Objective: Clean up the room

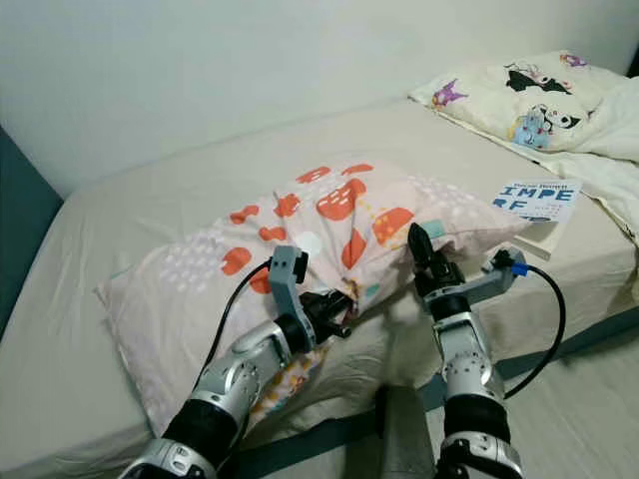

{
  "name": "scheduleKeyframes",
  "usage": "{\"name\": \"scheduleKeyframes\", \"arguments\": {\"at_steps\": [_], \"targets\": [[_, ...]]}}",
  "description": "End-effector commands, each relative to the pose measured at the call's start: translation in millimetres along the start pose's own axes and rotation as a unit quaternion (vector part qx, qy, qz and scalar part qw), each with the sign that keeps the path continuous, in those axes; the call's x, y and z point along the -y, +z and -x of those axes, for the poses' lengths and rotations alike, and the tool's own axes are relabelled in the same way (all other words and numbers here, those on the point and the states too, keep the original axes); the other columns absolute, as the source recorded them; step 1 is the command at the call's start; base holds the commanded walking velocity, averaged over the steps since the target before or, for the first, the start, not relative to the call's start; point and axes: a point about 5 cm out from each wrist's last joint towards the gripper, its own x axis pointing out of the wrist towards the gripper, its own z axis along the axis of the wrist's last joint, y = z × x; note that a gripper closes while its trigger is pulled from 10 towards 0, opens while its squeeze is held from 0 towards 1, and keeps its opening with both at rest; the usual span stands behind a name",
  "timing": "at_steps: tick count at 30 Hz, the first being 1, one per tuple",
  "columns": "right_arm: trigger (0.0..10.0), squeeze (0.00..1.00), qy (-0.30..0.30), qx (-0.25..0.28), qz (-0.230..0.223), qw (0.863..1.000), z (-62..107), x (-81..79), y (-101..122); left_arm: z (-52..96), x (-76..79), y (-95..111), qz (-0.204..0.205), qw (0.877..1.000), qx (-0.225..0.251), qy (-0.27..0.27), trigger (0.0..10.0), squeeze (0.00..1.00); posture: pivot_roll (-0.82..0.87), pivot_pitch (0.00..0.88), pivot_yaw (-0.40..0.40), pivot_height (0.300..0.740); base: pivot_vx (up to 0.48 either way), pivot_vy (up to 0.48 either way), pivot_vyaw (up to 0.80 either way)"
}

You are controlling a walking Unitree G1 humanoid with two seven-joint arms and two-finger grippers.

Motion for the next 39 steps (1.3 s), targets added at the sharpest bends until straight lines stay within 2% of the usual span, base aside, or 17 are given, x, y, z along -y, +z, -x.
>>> {"name": "scheduleKeyframes", "arguments": {"at_steps": [1,2,6,8,11,14,16,19,21,22,25,29,30,34,35,37,39], "targets": [[1.5,0.0,-0.018,0.004,-0.003,1.0,-0.6,2.8,0.0,-29.6,63.8,-7.7,0.08,0.993,0.033,-0.086,10.0,0.0,-0.17,0.123,0.072,0.55,0.0,0.0,0.0],[0.2,0.0,-0.022,0.007,-0.004,1.0,-1.7,3.3,2.0,-29.5,65.0,-6.9,0.082,0.992,0.035,-0.091,10.0,0.0,-0.17,0.123,0.069,0.55,0.0,0.0,0.0],[0.0,0.0,-0.023,0.009,-0.006,1.0,-3.3,3.4,4.0,-28.9,67.1,-5.4,0.084,0.991,0.037,-0.1,10.0,0.0,-0.16,0.124,0.067,0.55,0.0,0.0,0.0],[0.0,0.0,-0.022,0.003,-0.014,1.0,-7.5,4.9,4.8,-25.1,74.8,1.4,0.103,0.983,0.047,-0.142,10.0,0.0,-0.14,0.128,0.067,0.55,0.0,0.0,0.0],[0.0,0.0,-0.021,-0.001,-0.018,1.0,-9.5,5.5,4.2,-22.9,78.5,4.7,0.111,0.979,0.051,-0.163,10.0,0.0,-0.14,0.128,0.067,0.55,0.0,0.0,0.0],[0.0,0.0,0.076,-0.027,-0.037,0.996,-19.1,-14.4,-4.7,-17.0,86.4,11.1,0.118,0.971,0.053,-0.202,10.0,0.0,-0.1,0.138,0.059,0.55,0.0,0.0,0.0],[0.0,0.0,0.098,-0.034,-0.039,0.994,-21.3,-19.9,-6.9,-15.8,87.7,11.8,0.117,0.97,0.053,-0.207,10.0,0.0,-0.1,0.139,0.058,0.55,0.0,0.0,0.0],[0.0,0.0,0.082,-0.041,-0.029,0.995,-25.5,-21.2,-9.3,-13.5,87.8,12.8,0.117,0.969,0.053,-0.21,10.0,0.0,-0.09,0.136,0.055,0.55,0.0,0.0,0.0],[0.0,0.0,0.004,-0.04,0.016,0.999,-30.1,-12.8,-6.1,-10.2,87.0,14.7,0.118,0.969,0.053,-0.212,10.0,0.0,-0.08,0.135,0.046,0.55,0.0,0.0,0.0],[0.0,0.0,0.004,-0.04,0.016,0.999,-30.1,-12.8,-6.1,-10.2,87.0,14.7,0.118,0.969,0.053,-0.212,10.0,0.0,-0.08,0.135,0.046,0.55,0.0,0.0,0.0],[0.0,0.0,-0.081,-0.008,0.064,0.995,-28.9,3.2,13.0,-6.5,85.9,20.6,0.12,0.968,0.057,-0.215,10.0,0.0,-0.07,0.135,0.048,0.55,0.0,0.0,0.0],[0.0,0.0,-0.096,0.002,0.083,0.992,-27.6,7.5,21.2,-5.1,85.2,23.7,0.122,0.967,0.059,-0.217,10.0,0.0,-0.08,0.138,0.049,0.55,0.0,0.0,0.0],[0.0,0.0,-0.113,0.013,0.116,0.987,-25.3,13.3,32.1,-3.0,84.4,26.9,0.125,0.965,0.057,-0.222,10.0,1.0,-0.09,0.14,0.051,0.55,0.0,0.0,0.0],[0.0,0.0,-0.124,0.027,0.143,0.982,-22.1,18.9,43.9,-0.2,83.9,30.2,0.121,0.964,0.053,-0.23,10.0,1.0,-0.1,0.144,0.056,0.55,0.0,0.0,0.0],[0.0,0.0,-0.141,0.049,0.172,0.974,-15.5,27.3,60.4,7.4,75.6,40.7,0.106,0.963,0.051,-0.241,10.0,1.0,-0.1,0.147,0.058,0.55,0.0,0.0,0.0],[0.0,0.0,-0.146,0.056,0.176,0.972,-13.7,29.5,64.1,11.1,72.0,44.7,0.098,0.963,0.05,-0.246,10.0,1.0,-0.1,0.147,0.058,0.55,0.0,0.0,0.0],[0.0,0.0,-0.154,0.065,0.187,0.968,-10.5,32.8,69.8,18.3,59.0,53.2,0.082,0.966,0.054,-0.24,10.0,1.0,-0.1,0.148,0.058,0.55,0.0,0.0,0.0]]}}
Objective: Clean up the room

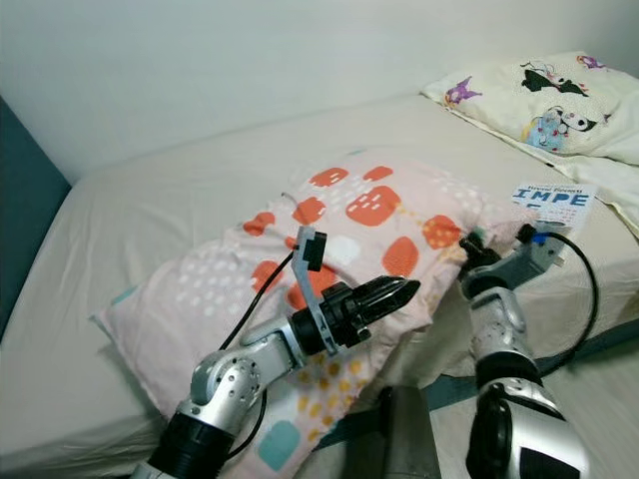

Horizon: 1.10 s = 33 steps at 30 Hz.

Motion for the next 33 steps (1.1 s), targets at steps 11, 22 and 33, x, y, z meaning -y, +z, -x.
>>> {"name": "scheduleKeyframes", "arguments": {"at_steps": [11,22,33], "targets": [[0.0,0.0,-0.076,0.091,0.079,0.99,5.0,38.9,58.2,97.7,-114.8,64.9,-0.121,0.885,0.027,0.45,10.0,0.53,-0.12,0.153,0.051,0.55,0.0,0.0,0.0],[0.0,0.0,-0.083,0.111,0.096,0.986,9.2,46.9,70.6,199.2,-136.2,107.4,-0.083,0.758,0.105,0.639,10.0,0.0,-0.15,0.161,0.06,0.55,0.0,0.0,0.0],[0.0,0.0,-0.089,0.105,0.097,0.986,11.1,49.2,65.0,229.4,-122.1,131.4,0.029,0.865,0.129,0.484,10.0,0.0,-0.13,0.161,0.059,0.55,0.0,0.0,0.0]]}}
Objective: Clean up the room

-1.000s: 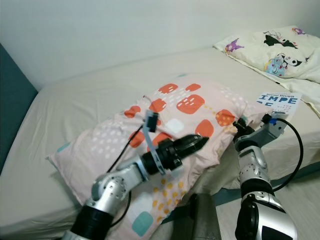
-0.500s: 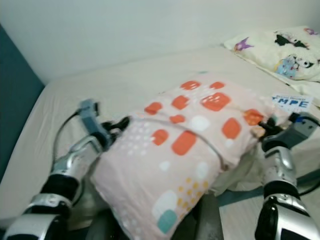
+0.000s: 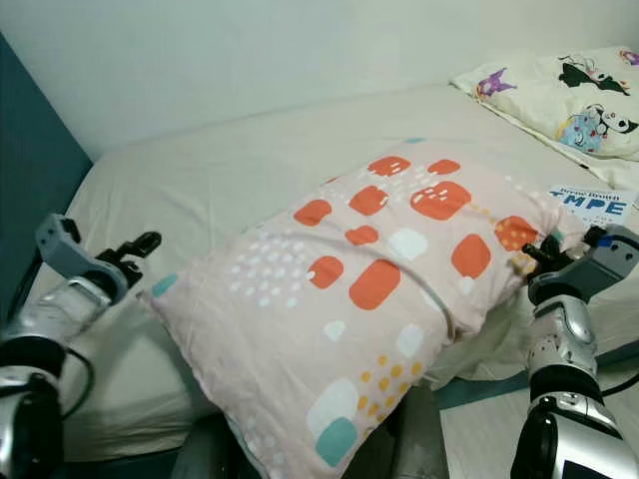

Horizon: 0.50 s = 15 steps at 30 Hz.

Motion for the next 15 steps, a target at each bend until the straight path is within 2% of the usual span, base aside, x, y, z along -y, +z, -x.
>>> {"name": "scheduleKeyframes", "arguments": {"at_steps": [1,3,4,5,6,7,9,11,15], "targets": [[0.0,0.0,-0.019,0.029,0.002,0.999,0.3,7.9,10.4,7.6,-9.2,-3.7,0.008,1.0,-0.022,-0.011,10.0,0.0,-0.13,0.161,0.059,0.55,0.0,0.0,0.0],[0.0,0.0,-0.019,0.029,0.002,0.999,0.3,7.6,10.3,12.6,-14.0,-6.2,0.007,0.999,-0.033,-0.024,10.0,0.0,-0.13,0.161,0.059,0.55,0.0,0.0,0.0],[0.0,0.0,-0.019,0.029,0.002,0.999,0.1,7.3,10.5,22.2,-19.5,-10.0,-0.001,0.997,-0.041,-0.061,10.0,0.0,-0.13,0.16,0.06,0.55,0.0,0.0,0.0],[0.0,0.0,-0.018,0.03,0.001,0.999,-0.2,7.0,11.1,39.4,-28.4,-17.9,-0.004,0.991,-0.063,-0.119,10.0,0.0,-0.14,0.16,0.061,0.55,0.0,0.0,0.0],[0.0,0.0,-0.018,0.03,0.002,0.999,-0.3,7.1,11.3,44.5,-31.1,-20.5,0.0,0.989,-0.071,-0.132,10.0,0.0,-0.14,0.16,0.061,0.55,0.0,0.0,0.0],[0.0,0.0,-0.018,0.03,0.002,0.999,-0.3,7.1,11.3,44.5,-31.1,-20.5,0.0,0.989,-0.071,-0.132,10.0,0.0,-0.14,0.16,0.061,0.55,0.0,0.0,0.0],[0.0,0.0,-0.017,0.032,0.002,0.999,-0.2,7.6,12.2,55.4,-45.5,-33.1,0.018,0.989,-0.101,-0.107,10.0,0.0,-0.13,0.159,0.061,0.55,0.0,0.0,0.0],[0.0,0.0,-0.018,0.033,0.001,0.999,-0.1,7.8,12.3,60.4,-52.0,-38.5,0.026,0.989,-0.114,-0.096,10.0,0.0,-0.13,0.159,0.061,0.55,0.0,0.0,0.0],[0.0,0.0,-0.018,0.033,0.001,0.999,0.0,8.2,12.4,67.2,-60.1,-40.7,0.046,0.99,-0.106,-0.083,10.0,0.0,-0.13,0.158,0.058,0.55,0.0,0.0,0.0]]}}
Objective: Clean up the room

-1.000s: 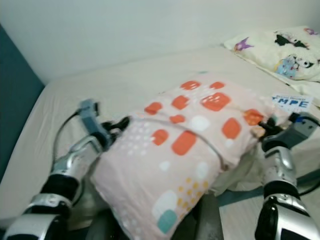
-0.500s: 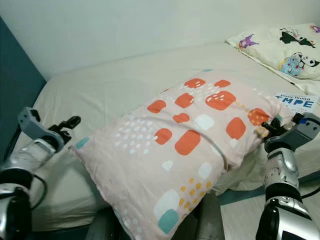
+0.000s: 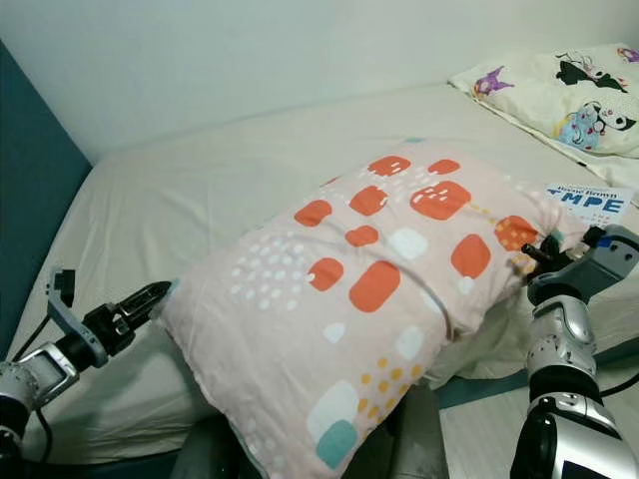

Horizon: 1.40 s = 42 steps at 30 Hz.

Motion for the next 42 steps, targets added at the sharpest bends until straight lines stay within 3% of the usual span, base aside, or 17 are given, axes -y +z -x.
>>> {"name": "scheduleKeyframes", "arguments": {"at_steps": [1,5,9,13,14,18,20,25,28,37,40,41,42], "targets": [[0.0,0.0,-0.019,0.033,0.0,0.999,-0.3,8.8,13.0,15.1,-10.0,-0.2,0.014,1.0,0.0,0.022,10.0,0.0,-0.13,0.158,0.058,0.55,0.0,0.0,0.0],[0.0,0.0,-0.018,0.034,0.0,0.999,-0.8,8.1,13.5,16.1,-13.2,-11.4,0.019,0.999,-0.013,0.025,10.0,0.0,-0.13,0.157,0.058,0.55,0.0,0.0,0.0],[0.0,0.0,-0.014,0.035,-0.003,0.999,-1.7,5.5,14.1,11.7,-23.6,-26.5,0.026,0.995,0.011,0.094,10.0,0.0,-0.13,0.152,0.059,0.55,0.0,0.0,0.0],[0.0,0.0,-0.013,0.035,-0.003,0.999,-1.8,5.0,13.9,5.2,-22.1,-38.9,0.058,0.994,0.016,0.088,10.0,0.0,-0.13,0.149,0.06,0.55,0.0,0.0,0.0],[0.0,0.0,-0.012,0.035,-0.003,0.999,-1.8,5.3,14.0,-1.3,-15.5,-48.8,0.08,0.996,0.008,0.047,10.0,0.0,-0.13,0.142,0.06,0.55,0.0,0.0,0.0],[0.0,0.0,-0.013,0.036,-0.002,0.999,-2.0,6.4,15.3,-13.5,0.2,-66.7,0.125,0.992,-0.006,-0.032,10.0,0.0,-0.13,0.137,0.06,0.55,0.0,0.0,0.0],[0.0,0.0,-0.013,0.036,-0.002,0.999,-2.1,6.6,15.5,-15.6,3.1,-69.9,0.13,0.99,-0.01,-0.045,10.0,0.0,-0.13,0.137,0.06,0.55,0.0,0.0,0.0],[0.0,0.0,-0.011,0.035,-0.002,0.999,-2.7,5.1,15.6,-30.3,28.6,-86.6,0.18,0.973,-0.002,-0.143,10.0,0.0,-0.14,0.128,0.057,0.55,0.0,0.0,0.0],[0.0,0.0,-0.008,0.033,0.0,0.999,-3.1,4.1,15.1,-32.8,40.0,-83.2,0.2,0.961,0.023,-0.192,10.0,0.0,-0.14,0.122,0.054,0.55,0.0,0.0,0.0],[0.0,0.0,-0.007,0.032,-0.001,0.999,-3.4,4.2,15.4,-30.8,42.1,-78.5,0.196,0.959,0.026,-0.204,10.0,0.0,-0.14,0.12,0.053,0.55,0.0,0.0,0.0],[0.0,0.0,-0.009,0.034,-0.002,0.999,-3.6,4.4,15.9,-43.1,54.5,-85.5,0.184,0.96,0.017,-0.208,10.0,0.0,-0.14,0.121,0.054,0.55,0.0,0.0,0.0],[0.0,0.0,-0.009,0.034,-0.003,0.999,-3.7,4.3,15.9,-44.7,56.8,-87.3,0.183,0.961,0.017,-0.208,0.0,0.0,-0.14,0.121,0.054,0.55,0.0,0.0,0.0],[0.0,0.0,-0.009,0.033,-0.002,0.999,-3.7,4.3,15.9,-47.0,61.9,-90.6,0.185,0.958,0.011,-0.218,0.0,0.0,-0.14,0.12,0.053,0.55,0.0,0.0,0.0]]}}
